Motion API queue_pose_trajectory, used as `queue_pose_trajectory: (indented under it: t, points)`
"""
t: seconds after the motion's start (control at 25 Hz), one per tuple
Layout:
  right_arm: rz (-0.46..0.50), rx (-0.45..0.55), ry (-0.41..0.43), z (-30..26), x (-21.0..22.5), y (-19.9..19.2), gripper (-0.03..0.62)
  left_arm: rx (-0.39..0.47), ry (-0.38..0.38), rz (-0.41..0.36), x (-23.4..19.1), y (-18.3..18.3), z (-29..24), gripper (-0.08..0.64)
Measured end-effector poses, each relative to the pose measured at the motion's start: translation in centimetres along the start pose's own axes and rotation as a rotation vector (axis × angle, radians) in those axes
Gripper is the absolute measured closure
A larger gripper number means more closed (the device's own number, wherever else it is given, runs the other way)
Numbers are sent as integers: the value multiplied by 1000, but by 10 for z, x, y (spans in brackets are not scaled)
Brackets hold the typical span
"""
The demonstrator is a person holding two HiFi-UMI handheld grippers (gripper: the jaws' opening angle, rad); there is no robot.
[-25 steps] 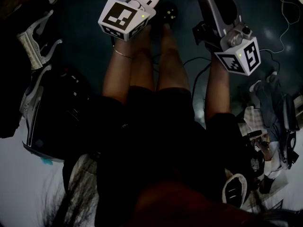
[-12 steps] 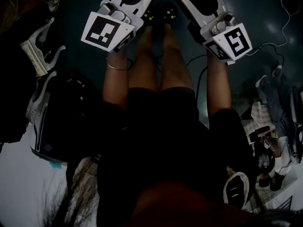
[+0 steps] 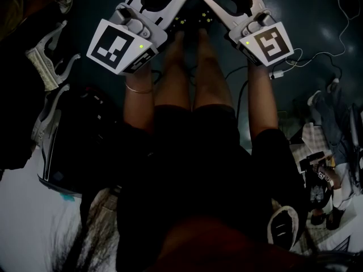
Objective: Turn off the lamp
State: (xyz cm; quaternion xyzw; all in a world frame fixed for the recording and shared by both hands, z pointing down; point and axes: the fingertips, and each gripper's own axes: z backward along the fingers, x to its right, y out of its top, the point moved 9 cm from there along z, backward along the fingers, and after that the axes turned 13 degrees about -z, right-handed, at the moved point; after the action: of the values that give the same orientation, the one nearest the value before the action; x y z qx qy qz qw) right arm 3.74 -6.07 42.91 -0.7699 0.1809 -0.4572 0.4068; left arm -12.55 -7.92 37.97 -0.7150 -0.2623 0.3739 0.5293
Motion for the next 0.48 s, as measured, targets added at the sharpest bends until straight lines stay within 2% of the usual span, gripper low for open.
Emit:
queue_pose_trajectory:
  t: [0.16,0.48]
  points:
    - [61,-50,-5,-3,1,-5,423,5,-37,8,-1,4,1,548]
    - [129,-117,-17,-4,3,-9,422,30,-87,7,8,16,-1,548]
